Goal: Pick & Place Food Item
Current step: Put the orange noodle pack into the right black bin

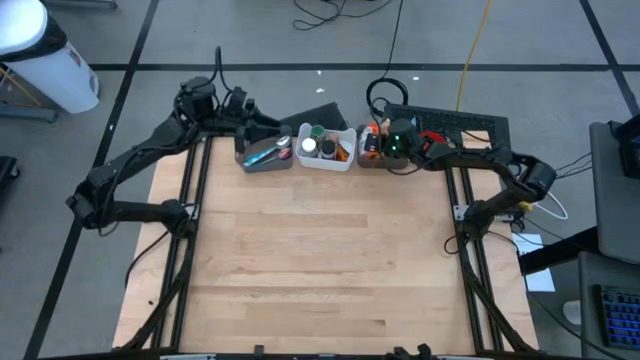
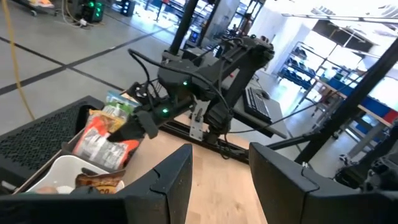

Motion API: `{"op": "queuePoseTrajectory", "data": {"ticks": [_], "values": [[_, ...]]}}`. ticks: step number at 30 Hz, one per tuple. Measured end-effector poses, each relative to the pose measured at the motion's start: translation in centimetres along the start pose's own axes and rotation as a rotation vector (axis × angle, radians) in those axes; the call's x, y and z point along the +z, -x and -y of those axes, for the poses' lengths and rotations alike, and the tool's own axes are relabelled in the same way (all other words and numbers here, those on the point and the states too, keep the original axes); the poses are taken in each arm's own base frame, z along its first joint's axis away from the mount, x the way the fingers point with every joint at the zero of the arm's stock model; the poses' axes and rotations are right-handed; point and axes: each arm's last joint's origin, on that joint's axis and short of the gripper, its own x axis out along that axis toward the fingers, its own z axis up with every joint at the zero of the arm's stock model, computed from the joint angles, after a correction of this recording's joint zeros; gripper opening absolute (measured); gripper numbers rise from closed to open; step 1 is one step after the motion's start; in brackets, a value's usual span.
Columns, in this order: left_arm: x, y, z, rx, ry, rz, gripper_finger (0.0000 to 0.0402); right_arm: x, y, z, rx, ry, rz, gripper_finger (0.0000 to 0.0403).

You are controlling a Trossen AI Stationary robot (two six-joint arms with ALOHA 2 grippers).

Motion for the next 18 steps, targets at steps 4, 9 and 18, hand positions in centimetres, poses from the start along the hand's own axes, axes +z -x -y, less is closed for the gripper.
{"op": "queuePoseTrajectory", "data": {"ticks": [4, 9, 18], "values": [[-0.06, -0.19, 0.19, -0.01, 0.002, -0.004, 0.0163, -0.09, -0.49, 0.0, 0.007, -0.024, 0.007, 0.0], [-0.13, -0.37, 0.38, -0.019, 0.002, -0.008, 0.0164, -0.03, -0.52, -0.08, 0.016, -0.001, 0.014, 0.0], [-0.13, -0.38, 0.39, -0.02, 0.003, -0.009, 0.0163, -0.08, -0.5, -0.16, 0.024, 0.039, 0.012, 0.001]]}}
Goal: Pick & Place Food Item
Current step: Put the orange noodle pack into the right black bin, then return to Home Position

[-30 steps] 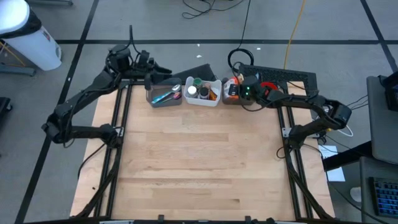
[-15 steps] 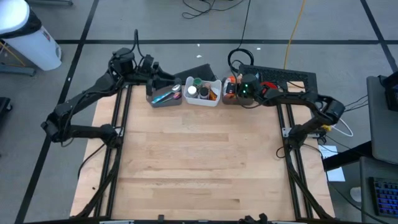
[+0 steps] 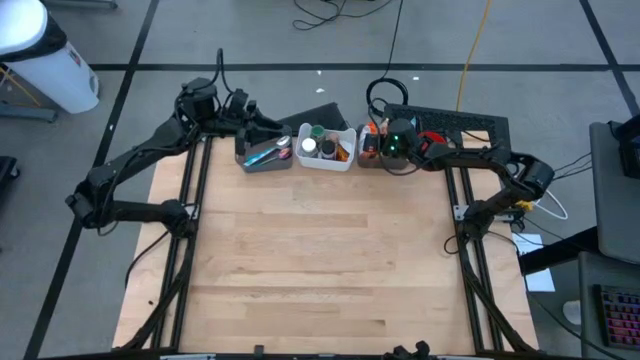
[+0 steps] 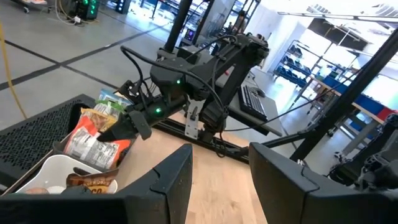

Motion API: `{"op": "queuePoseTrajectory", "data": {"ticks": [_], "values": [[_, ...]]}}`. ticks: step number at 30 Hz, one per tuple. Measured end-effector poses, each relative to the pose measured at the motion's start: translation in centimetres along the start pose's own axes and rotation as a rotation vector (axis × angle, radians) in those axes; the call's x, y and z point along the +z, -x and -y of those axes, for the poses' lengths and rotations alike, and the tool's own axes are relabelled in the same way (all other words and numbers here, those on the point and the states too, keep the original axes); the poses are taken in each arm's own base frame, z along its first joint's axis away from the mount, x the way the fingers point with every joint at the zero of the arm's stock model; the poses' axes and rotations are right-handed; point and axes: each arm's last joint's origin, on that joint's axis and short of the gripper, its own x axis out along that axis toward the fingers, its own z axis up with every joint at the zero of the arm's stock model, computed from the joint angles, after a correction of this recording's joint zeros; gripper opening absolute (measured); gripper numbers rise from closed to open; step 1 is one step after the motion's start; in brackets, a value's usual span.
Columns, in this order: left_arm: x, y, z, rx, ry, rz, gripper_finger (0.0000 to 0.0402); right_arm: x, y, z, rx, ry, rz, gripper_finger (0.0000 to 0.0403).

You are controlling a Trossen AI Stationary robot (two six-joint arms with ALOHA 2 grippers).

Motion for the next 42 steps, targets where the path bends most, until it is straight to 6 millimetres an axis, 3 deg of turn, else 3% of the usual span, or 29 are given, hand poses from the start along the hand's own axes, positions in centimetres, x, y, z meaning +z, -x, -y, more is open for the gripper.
{"op": "queuePoseTrajectory", "data": {"ticks": [13, 23, 31, 37, 42], "values": [[0.0, 0.0, 0.0, 0.001, 0.001, 0.0, 0.0163, 0.2, 0.3, -0.2, 0.018, 0.05, 0.014, 0.0144], [0.4, 1.1, -1.0, 0.044, 0.0, 0.026, 0.0163, 1.5, 1.6, -1.1, 0.087, 0.091, 0.099, 0.0173], [2.2, 3.8, -2.2, -0.022, -0.012, 0.111, 0.0164, 3.9, 6.2, -2.6, 0.181, 0.231, 0.251, 0.0162], [4.1, 8.7, -2.0, 0.005, -0.013, 0.208, 0.0163, 6.0, 11.6, -3.6, 0.274, 0.363, 0.449, 0.016], [4.6, 12.9, 0.0, 0.123, -0.081, 0.272, 0.0163, 7.1, 16.7, -3.9, 0.355, 0.418, 0.622, 0.0154]]}}
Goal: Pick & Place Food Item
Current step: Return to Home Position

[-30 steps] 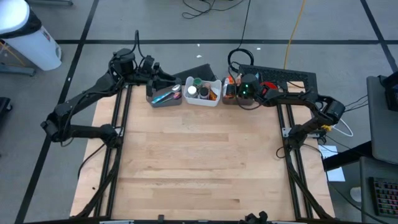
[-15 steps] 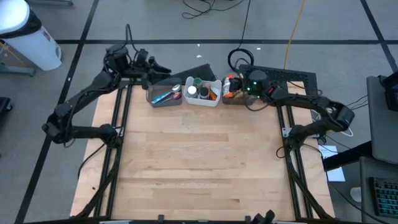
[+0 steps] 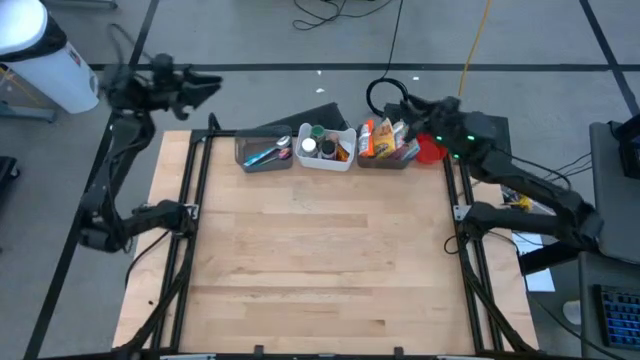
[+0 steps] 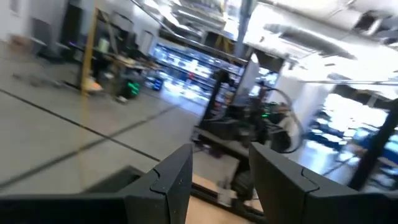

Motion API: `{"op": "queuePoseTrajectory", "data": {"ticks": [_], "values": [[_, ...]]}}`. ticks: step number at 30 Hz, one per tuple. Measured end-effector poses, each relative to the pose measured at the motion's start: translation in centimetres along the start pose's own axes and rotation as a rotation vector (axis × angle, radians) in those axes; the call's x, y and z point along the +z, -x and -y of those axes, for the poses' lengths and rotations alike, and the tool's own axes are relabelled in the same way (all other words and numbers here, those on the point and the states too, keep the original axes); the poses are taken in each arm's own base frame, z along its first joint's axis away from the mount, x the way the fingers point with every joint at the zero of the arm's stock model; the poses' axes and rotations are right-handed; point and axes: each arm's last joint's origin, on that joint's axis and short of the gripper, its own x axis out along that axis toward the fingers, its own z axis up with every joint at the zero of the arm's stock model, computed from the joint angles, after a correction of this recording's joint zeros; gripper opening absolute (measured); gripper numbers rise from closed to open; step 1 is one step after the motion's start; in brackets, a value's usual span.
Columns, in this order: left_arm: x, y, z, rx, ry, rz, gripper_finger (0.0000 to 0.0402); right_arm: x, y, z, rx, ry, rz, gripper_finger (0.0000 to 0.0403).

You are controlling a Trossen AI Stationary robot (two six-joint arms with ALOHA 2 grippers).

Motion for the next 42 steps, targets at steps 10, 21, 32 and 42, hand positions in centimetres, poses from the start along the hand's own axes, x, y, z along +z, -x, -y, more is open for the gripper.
{"op": "queuePoseTrajectory", "data": {"ticks": [10, 21, 32, 42], "values": [[-1.8, 5.1, 5.1, 0.322, -0.061, 0.031, 0.0163, 3.4, 7.9, 0.1, 0.019, 0.007, 0.041, 0.0046], [-11.8, 5.8, 4.7, 0.424, 0.186, 0.298, 0.0163, -1.3, 9.2, 0.4, 0.122, -0.147, 0.13, 0.0001], [-16.8, 2.9, 5.5, 0.252, 0.318, 0.239, 0.0163, -3.3, 7.9, -2.5, 0.21, -0.19, 0.078, 0.0], [-19.4, 2.2, 8.0, 0.198, 0.272, 0.037, 0.0163, -5.0, 8.5, -6.5, 0.282, -0.196, 0.011, 0.0]]}}
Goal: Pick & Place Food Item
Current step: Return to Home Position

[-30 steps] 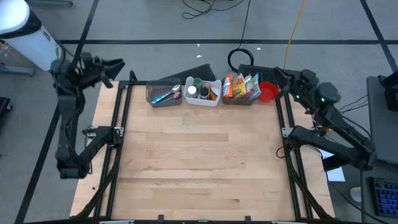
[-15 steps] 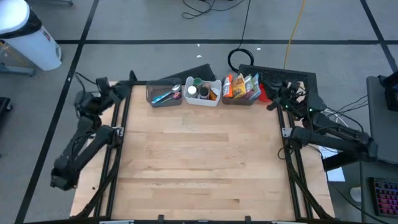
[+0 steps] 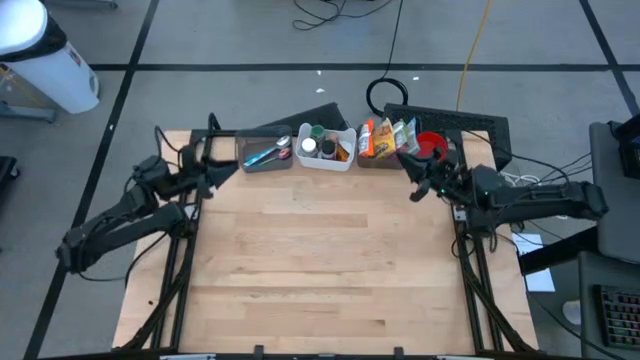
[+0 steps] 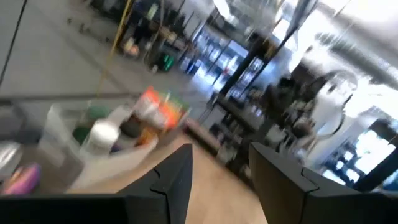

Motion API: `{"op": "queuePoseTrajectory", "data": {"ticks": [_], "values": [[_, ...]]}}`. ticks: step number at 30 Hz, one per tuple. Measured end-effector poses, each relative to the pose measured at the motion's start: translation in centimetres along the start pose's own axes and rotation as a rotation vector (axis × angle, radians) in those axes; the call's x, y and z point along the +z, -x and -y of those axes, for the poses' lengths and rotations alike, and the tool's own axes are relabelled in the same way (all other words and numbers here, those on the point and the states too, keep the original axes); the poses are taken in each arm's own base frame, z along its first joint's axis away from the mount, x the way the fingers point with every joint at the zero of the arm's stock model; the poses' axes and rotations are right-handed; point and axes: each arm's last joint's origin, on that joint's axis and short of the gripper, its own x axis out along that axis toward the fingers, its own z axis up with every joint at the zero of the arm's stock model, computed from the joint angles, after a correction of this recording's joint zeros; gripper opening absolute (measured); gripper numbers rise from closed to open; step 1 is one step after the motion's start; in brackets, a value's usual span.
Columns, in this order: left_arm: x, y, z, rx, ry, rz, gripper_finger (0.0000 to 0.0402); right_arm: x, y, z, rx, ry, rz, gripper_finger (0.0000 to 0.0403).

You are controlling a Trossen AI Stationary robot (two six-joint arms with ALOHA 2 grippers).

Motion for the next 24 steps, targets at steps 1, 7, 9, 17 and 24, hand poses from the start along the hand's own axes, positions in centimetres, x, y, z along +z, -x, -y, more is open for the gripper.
{"op": "queuePoseTrajectory", "data": {"ticks": [1, 7, 9, 17, 24], "values": [[-0.3, 0.4, 0.0, 0.009, -0.003, -0.015, 0.0163, -0.1, 0.3, -0.3, -0.005, 0.01, -0.011, 0.0], [-0.8, 3.8, 0.3, 0.046, -0.024, 0.058, 0.0163, -0.2, 2.8, -1.2, -0.085, 0.068, -0.074, 0.0], [-1.0, 3.7, 0.3, 0.052, -0.018, 0.027, 0.0163, 0.0, 3.3, -1.5, -0.078, 0.087, -0.075, 0.0], [-0.9, 3.5, 0.1, 0.076, -0.075, 0.093, 0.0163, -4.3, 5.1, 0.3, -0.101, 0.044, -0.034, 0.0], [-0.7, 3.5, 0.1, 0.099, -0.09, 0.12, 0.0163, -5.9, 7.5, 2.8, -0.005, -0.146, 0.176, 0.0]]}}
